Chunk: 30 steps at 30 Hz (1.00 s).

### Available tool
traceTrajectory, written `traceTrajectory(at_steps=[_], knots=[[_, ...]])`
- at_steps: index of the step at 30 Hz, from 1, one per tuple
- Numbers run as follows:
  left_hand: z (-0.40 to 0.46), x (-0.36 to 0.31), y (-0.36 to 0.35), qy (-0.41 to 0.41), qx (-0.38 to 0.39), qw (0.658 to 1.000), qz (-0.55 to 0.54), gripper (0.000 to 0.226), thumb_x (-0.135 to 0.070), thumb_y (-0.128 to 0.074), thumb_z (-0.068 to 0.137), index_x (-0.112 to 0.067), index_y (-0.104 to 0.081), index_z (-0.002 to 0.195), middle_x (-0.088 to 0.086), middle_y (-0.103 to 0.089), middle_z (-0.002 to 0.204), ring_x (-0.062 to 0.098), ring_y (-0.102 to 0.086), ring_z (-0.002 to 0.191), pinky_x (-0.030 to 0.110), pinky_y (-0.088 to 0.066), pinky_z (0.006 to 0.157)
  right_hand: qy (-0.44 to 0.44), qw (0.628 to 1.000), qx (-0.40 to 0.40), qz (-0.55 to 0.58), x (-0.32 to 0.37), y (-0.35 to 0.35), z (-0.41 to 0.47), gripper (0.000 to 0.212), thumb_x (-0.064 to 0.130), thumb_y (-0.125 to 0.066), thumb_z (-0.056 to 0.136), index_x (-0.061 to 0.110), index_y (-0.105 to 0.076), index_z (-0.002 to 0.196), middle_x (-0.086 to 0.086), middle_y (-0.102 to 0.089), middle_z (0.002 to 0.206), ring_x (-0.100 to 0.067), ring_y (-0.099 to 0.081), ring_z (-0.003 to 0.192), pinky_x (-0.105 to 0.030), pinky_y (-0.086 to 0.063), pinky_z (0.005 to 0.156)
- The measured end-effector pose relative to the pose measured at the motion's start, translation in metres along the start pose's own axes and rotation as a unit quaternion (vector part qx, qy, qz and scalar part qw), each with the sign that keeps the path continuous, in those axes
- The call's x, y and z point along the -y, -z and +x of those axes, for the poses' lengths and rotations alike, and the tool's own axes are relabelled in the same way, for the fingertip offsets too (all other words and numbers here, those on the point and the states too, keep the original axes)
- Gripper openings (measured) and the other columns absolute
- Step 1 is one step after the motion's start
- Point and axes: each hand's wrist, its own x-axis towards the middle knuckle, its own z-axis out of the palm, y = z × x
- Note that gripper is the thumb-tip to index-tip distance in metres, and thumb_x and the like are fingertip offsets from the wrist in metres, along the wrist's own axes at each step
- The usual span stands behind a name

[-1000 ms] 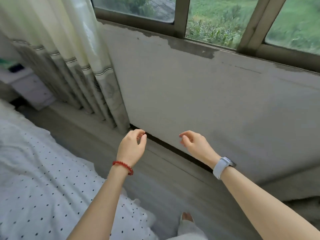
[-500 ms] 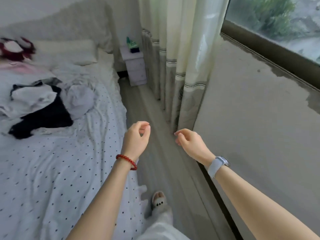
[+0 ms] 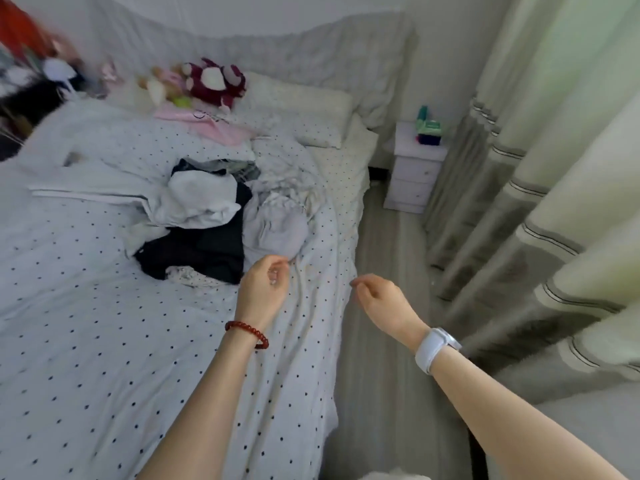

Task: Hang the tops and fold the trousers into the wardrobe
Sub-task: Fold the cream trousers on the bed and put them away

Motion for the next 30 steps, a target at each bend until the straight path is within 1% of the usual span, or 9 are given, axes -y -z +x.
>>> traceTrajectory(at_steps=[3,10,13,17,21,23,26,28,30], knots=[[0.046,0.021,0.001,0.031,-0.022,0.999,0.01,0.02,-0.013,-0.05,0.094,-0.005,-0.061,0.11,0.003,-0.058,0.101,0.012,-0.053,0.091,0.018,-0.038,0.078,0.011,0.999,0.045,-0.002,0.009,-0.009,0.071,0.029,0.014,-0.034,0.097,0.012,-0.059,0.113,-0.002,-0.064,0.096,-0.014,-0.06,0.084,-0.021,-0.048,0.068],[0.2,0.091,-0.016,0.112,-0.025,0.987,0.111,0.025,-0.014,-0.052,0.093,-0.005,-0.058,0.115,0.012,-0.057,0.112,0.027,-0.057,0.102,0.029,-0.045,0.083,0.089,0.986,0.143,-0.012,0.042,-0.043,0.278,0.026,0.013,-0.038,0.097,0.009,-0.06,0.111,-0.004,-0.064,0.093,-0.015,-0.059,0.081,-0.005,-0.041,0.057],[0.277,0.116,-0.018,0.148,-0.051,0.972,0.174,0.03,-0.018,-0.051,0.093,-0.008,-0.055,0.121,0.011,-0.051,0.121,0.028,-0.051,0.111,0.035,-0.044,0.091,0.091,0.975,0.203,-0.018,0.057,-0.061,0.37,0.024,0.014,-0.037,0.099,0.01,-0.058,0.111,-0.003,-0.061,0.091,-0.022,-0.06,0.082,-0.009,-0.043,0.061],[0.351,0.15,-0.027,0.242,-0.041,0.935,0.255,0.061,-0.028,-0.055,0.09,-0.017,-0.028,0.143,0.014,-0.02,0.149,0.033,-0.024,0.134,0.041,-0.035,0.101,0.089,0.963,0.248,-0.057,0.065,-0.085,0.456,0.025,0.016,-0.037,0.098,0.015,-0.057,0.114,-0.015,-0.065,0.099,-0.034,-0.062,0.088,-0.04,-0.05,0.077],[0.399,0.195,-0.045,0.393,-0.058,0.885,0.243,0.093,-0.043,-0.066,0.081,-0.031,-0.001,0.148,0.014,0.01,0.154,0.033,-0.004,0.139,0.049,-0.031,0.104,0.113,0.946,0.293,-0.087,0.07,-0.111,0.526,0.027,0.017,-0.039,0.098,0.017,-0.055,0.118,-0.005,-0.062,0.104,-0.026,-0.06,0.091,-0.032,-0.047,0.076],[0.412,0.214,-0.049,0.402,-0.098,0.882,0.226,0.067,-0.031,-0.061,0.087,-0.025,-0.025,0.143,0.019,-0.011,0.151,0.037,-0.021,0.133,0.046,-0.036,0.1,0.121,0.932,0.329,-0.095,0.073,-0.125,0.547,0.027,0.018,-0.037,0.099,0.016,-0.054,0.121,-0.002,-0.059,0.106,-0.021,-0.057,0.089,-0.026,-0.043,0.071],[0.42,0.221,-0.045,0.328,-0.184,0.903,0.206,0.033,0.001,-0.049,0.087,-0.007,-0.059,0.117,0.019,-0.056,0.119,0.037,-0.052,0.104,0.04,-0.044,0.083,0.114,0.92,0.365,-0.085,0.081,-0.141,0.568,0.029,0.021,-0.037,0.1,0.015,-0.051,0.124,-0.001,-0.055,0.106,-0.018,-0.056,0.088,-0.022,-0.044,0.065],[0.417,0.212,-0.037,0.236,-0.22,0.925,0.199,0.034,0.011,-0.051,0.078,-0.006,-0.065,0.104,0.018,-0.063,0.097,0.037,-0.058,0.086,0.039,-0.048,0.07,0.085,0.915,0.392,-0.054,0.093,-0.158,0.577,0.033,0.023,-0.039,0.099,0.012,-0.046,0.13,-0.003,-0.054,0.108,-0.018,-0.055,0.093,-0.017,-0.046,0.07],[0.4,0.194,-0.032,0.15,-0.199,0.943,0.22,0.038,0.007,-0.042,0.073,-0.017,-0.057,0.098,0.012,-0.062,0.085,0.031,-0.057,0.075,0.034,-0.05,0.055,0.013,0.908,0.419,0.011,0.109,-0.177,0.582,0.048,0.033,-0.046,0.096,0.014,-0.036,0.139,-0.005,-0.05,0.123,-0.02,-0.051,0.109,-0.028,-0.047,0.091]])
